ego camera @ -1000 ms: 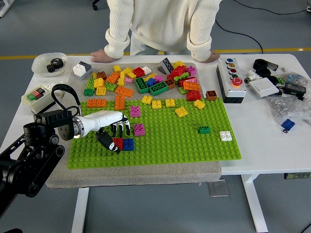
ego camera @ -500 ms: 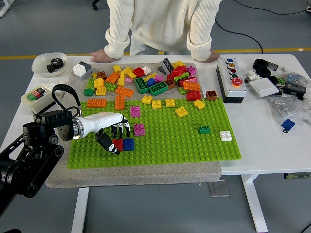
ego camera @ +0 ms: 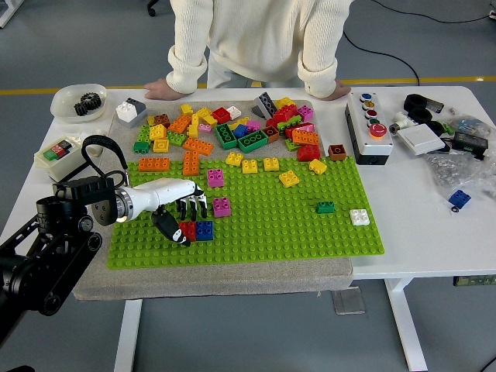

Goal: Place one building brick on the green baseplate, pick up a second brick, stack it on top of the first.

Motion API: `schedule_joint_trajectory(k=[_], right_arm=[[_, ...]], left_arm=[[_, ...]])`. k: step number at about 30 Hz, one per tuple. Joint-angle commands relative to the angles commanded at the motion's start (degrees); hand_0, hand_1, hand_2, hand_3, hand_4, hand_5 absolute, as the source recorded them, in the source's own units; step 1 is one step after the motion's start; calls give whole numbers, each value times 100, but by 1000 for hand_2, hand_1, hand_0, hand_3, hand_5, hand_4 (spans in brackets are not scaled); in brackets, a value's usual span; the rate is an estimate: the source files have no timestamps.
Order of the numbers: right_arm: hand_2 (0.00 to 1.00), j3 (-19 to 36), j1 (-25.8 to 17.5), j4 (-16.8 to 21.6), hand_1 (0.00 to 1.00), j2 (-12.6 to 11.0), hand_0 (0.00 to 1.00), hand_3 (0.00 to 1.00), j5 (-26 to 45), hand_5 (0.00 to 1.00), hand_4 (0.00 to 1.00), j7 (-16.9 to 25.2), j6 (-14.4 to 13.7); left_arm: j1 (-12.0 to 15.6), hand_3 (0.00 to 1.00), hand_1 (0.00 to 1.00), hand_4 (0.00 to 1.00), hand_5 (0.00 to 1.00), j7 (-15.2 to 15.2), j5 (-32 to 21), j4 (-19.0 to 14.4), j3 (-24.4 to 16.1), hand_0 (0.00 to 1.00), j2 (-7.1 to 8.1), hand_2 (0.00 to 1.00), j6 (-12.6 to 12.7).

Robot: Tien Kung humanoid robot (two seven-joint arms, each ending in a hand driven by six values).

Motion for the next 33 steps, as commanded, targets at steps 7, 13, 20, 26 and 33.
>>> schedule_joint_trajectory(k=[7, 13, 20, 26, 33], right_arm=[[716, -1, 2, 0, 644, 4, 740, 603, 4, 407, 828, 1, 1], [716, 1, 1, 0, 643, 2, 741, 603, 1, 406, 828, 5, 0], [716, 10, 5, 0, 642, 4, 740, 604, 0, 407, 829, 6, -2], [716, 19, 5, 0, 643, 5, 741, 605, 0, 406, 830, 5, -4], [715, 32, 2, 0, 646, 6, 741, 604, -2, 406, 830, 4, -6]], left_arm=[[-8, 545, 425, 998, 160, -43, 0, -13, -29, 496, 6, 511, -43], [-11, 575, 429, 998, 241, -64, 0, -20, -47, 506, 7, 521, -83], [-24, 704, 436, 998, 296, -60, 0, -20, -81, 516, 6, 566, -59], [-25, 716, 435, 998, 311, -55, 0, -46, -141, 516, 7, 574, 6], [-29, 705, 430, 998, 329, -98, 0, -181, -264, 499, 54, 570, -22]])
